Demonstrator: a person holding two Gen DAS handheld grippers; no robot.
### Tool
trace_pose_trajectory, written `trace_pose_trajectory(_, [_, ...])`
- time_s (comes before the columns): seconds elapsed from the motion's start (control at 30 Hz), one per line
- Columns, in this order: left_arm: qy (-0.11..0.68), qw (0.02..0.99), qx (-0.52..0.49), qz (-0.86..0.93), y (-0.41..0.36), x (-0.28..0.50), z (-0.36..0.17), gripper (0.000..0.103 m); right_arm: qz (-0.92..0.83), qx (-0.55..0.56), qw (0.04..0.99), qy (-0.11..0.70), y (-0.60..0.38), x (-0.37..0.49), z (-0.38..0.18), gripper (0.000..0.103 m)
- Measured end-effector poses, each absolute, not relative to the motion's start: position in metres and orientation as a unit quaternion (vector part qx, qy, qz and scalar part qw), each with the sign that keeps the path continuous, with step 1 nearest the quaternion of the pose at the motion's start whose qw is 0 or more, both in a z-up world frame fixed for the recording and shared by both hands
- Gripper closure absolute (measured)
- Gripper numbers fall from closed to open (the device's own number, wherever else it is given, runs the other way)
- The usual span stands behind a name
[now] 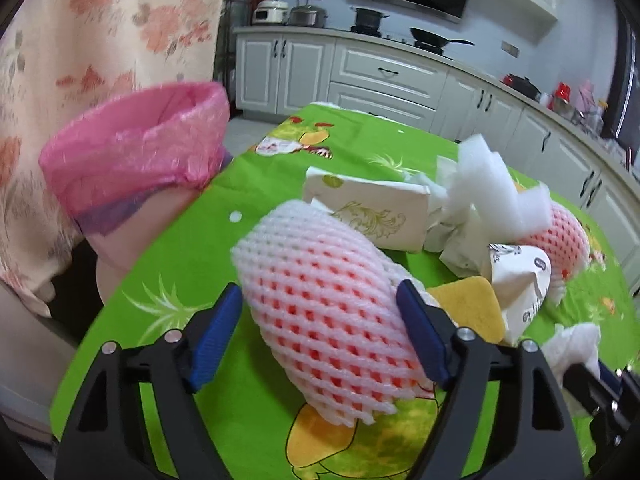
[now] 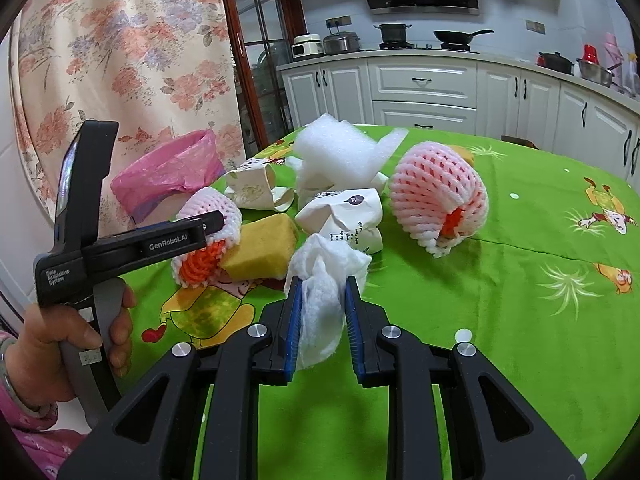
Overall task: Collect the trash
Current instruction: 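Grasp a pink foam fruit net with the left tool while the right tool holds the tissue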
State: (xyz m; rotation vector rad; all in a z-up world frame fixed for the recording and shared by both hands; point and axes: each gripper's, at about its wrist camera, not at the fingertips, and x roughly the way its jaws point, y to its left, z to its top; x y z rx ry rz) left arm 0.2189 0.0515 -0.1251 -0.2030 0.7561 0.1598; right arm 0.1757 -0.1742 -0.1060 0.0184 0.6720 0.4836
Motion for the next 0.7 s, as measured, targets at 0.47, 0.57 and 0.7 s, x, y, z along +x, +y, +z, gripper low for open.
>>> trace_pose_trajectory(0.47, [0.294,0.954,-0.041,0.026,0.036,0.179,-0.094,0.073,0.237,-0.002,0.916,0.324,-0.168,0.171,-0.105,0.081])
trace_pose_trajectory(0.57, [0.285,0.958,-0.023,0.014,0.032,0.167,-0.089,0.073,0.237,-0.003,0.915,0.326,-0.166,0.171,-0.106,0.081])
trace_pose_trajectory(0.7, [0.279,0.960,-0.001,0.004,0.031,0.154,-0.087,0.073,0.238,-0.004,0.915,0.327,-0.164,0.171,-0.106,0.081])
